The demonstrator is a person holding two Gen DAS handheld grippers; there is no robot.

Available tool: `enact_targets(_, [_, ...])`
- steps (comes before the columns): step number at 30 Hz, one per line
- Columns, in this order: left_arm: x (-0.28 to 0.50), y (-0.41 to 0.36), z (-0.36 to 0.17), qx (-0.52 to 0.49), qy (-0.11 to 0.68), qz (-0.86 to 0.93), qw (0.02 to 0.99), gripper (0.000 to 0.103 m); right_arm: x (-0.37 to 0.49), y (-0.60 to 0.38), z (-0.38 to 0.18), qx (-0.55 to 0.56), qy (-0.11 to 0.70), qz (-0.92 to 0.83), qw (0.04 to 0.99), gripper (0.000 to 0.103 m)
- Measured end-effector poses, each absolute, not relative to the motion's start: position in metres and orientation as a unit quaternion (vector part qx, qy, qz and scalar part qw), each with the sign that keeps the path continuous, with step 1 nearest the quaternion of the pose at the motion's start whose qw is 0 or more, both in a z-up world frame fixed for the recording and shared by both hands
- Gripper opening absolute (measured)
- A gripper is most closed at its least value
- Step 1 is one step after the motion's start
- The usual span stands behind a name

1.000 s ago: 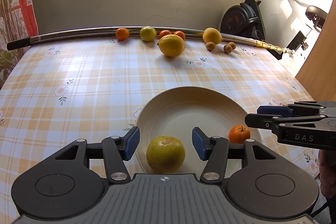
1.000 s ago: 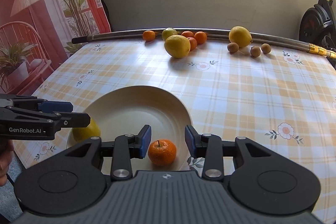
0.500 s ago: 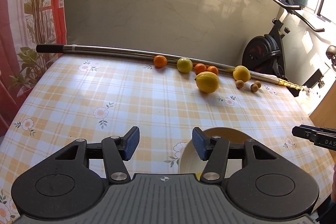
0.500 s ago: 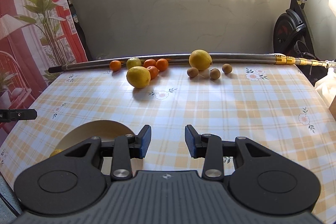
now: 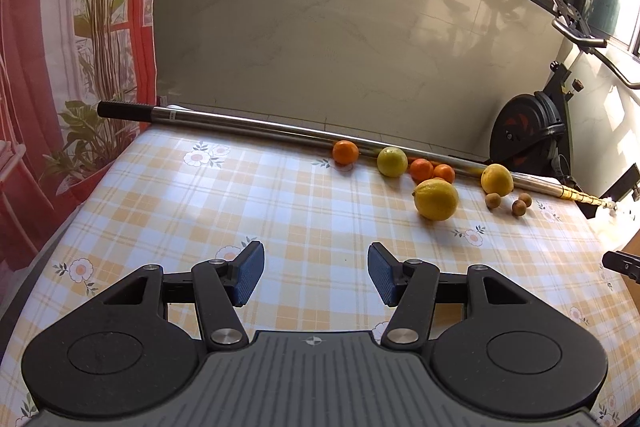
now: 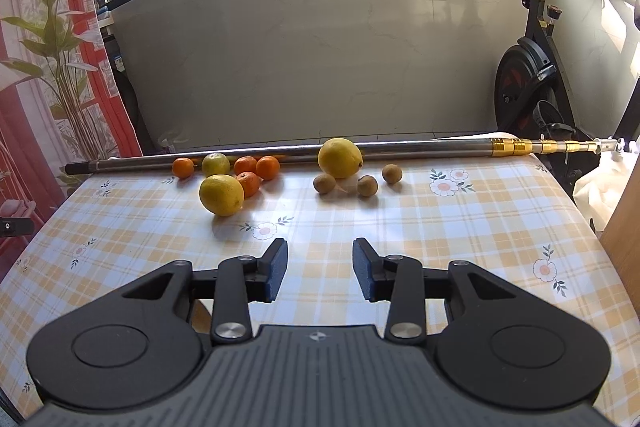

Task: Organize fruits
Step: 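Lift both open tools away from the plate toward the fruit row, then close the left tool on the navel orange while the right tool approaches a brown kiwi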

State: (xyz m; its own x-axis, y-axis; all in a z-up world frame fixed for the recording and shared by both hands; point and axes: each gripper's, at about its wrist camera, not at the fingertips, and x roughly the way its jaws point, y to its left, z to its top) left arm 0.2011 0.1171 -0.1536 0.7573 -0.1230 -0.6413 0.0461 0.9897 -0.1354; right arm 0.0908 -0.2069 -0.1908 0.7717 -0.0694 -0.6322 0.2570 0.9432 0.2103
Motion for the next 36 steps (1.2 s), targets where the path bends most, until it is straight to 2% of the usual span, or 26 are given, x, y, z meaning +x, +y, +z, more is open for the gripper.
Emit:
enact_targets(14, [0.276,0.089,-0.148,-0.038,0.357,-0.053,0.932,0.065,0.130,-0.229,-0.206,0.142,0.330,-0.082,0.929,0.039])
enact_targets(22, [0.349,0.075,-0.146,-0.100,0.362,-0.051,0.925,0.065,0.156,-0.249,-0.218,0.151,0.334,-0.091,0.926,0.039])
enact_targets(29, [0.428,0.076,-0.184,-0.187,0.409,-0.024,0.893,0.065,0.172,-0.265,-0.228,0.163,0.344,-0.101,0.919,0.039])
enact_targets(36, [0.474,0.072,-0.229,-0.190,0.447,0.008,0.874,0.064,0.182,-0.276,-0.243,0.166,0.358,-0.107,0.913,0.039])
